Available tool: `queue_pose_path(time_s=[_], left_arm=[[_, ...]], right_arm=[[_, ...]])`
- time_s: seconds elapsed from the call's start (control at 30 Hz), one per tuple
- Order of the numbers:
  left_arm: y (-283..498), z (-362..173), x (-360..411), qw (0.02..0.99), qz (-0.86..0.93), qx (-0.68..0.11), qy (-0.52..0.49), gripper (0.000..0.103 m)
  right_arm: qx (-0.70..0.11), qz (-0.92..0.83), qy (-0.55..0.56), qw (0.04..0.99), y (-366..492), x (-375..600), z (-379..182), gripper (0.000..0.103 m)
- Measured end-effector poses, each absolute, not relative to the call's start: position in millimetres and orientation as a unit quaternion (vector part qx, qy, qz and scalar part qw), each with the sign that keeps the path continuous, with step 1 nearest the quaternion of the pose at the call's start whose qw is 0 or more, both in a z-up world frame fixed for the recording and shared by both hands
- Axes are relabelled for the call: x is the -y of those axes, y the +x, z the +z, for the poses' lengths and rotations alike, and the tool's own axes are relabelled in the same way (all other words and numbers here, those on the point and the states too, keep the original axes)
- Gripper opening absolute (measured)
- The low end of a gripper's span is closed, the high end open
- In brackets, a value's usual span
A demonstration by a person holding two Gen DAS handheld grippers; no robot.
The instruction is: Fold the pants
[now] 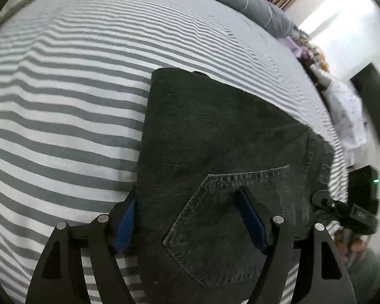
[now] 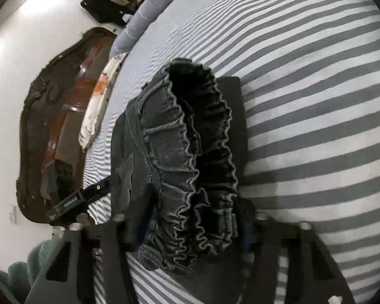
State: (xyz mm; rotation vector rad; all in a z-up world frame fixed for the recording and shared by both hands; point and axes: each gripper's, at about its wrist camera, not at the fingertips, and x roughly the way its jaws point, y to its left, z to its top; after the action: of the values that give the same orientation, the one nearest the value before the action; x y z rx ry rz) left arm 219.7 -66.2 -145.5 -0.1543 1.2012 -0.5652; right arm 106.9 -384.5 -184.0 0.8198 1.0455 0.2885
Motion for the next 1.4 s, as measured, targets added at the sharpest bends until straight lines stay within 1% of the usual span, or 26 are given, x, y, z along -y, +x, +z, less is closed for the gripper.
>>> queue_pose_path(time_s=[0.03,0.07,0.1,0.2,0.3,0.47,0.57,0.77,0.9,1.03,1.1,1.13,1.17,1.2,1.23,1.3,1.4], left_arm=[[217,-144,70,0.787,-0.259,-0.557,-0.058,0.056],[215,-142,72,0.787,-0.258,-0.559,-0.052,0.042],[214,-141,71,0.787,-0.258,-0.558,-0.053,0.032],[212,-132,65,0.786,-0.259,-0.556,-0.078,0.022],[208,-118,60,0.788,-0.267,-0.545,-0.100,0.019],[217,-84,51,0.803,-0.280,-0.512,-0.124,0.017],[243,-62,47,0.813,-0.279,-0.493,-0.131,0.017],[300,-35,68,0.840,-0.276,-0.459,-0.082,0.017],[342,-41,80,0.845,-0.265,-0.461,-0.065,0.017],[373,-68,79,0.841,-0.237,-0.482,-0.063,0.017],[381,-88,83,0.835,-0.212,-0.504,-0.057,0.017],[382,-101,84,0.830,-0.200,-0.519,-0.048,0.017],[379,-114,84,0.821,-0.198,-0.533,-0.043,0.017],[377,-123,85,0.814,-0.202,-0.542,-0.044,0.017],[372,-130,85,0.809,-0.209,-0.547,-0.046,0.018],[359,-140,85,0.810,-0.218,-0.542,-0.049,0.019],[342,-150,85,0.817,-0.226,-0.529,-0.047,0.021]], right_arm=[[-0.483,0.130,0.379,0.779,107,383,-181,0.033],[-0.483,0.126,0.375,0.781,106,378,-175,0.030],[-0.483,0.122,0.373,0.783,106,377,-172,0.030],[-0.482,0.110,0.371,0.786,106,371,-157,0.028],[-0.481,0.108,0.359,0.792,107,365,-136,0.027],[-0.471,0.116,0.338,0.807,127,361,-105,0.026],[-0.457,0.122,0.337,0.814,158,364,-88,0.026],[-0.446,0.120,0.327,0.824,228,374,-73,0.026],[-0.454,0.098,0.317,0.827,271,389,-80,0.026],[-0.482,0.050,0.300,0.821,300,407,-115,0.027],[-0.502,0.016,0.289,0.815,306,415,-137,0.034],[-0.509,-0.002,0.294,0.809,306,421,-148,0.041],[-0.509,-0.008,0.305,0.805,304,426,-156,0.047],[-0.501,-0.010,0.316,0.806,299,430,-162,0.049],[-0.490,-0.011,0.318,0.812,292,433,-164,0.054],[-0.482,-0.005,0.298,0.824,282,429,-163,0.055],[-0.474,-0.015,0.259,0.842,271,419,-159,0.062]])
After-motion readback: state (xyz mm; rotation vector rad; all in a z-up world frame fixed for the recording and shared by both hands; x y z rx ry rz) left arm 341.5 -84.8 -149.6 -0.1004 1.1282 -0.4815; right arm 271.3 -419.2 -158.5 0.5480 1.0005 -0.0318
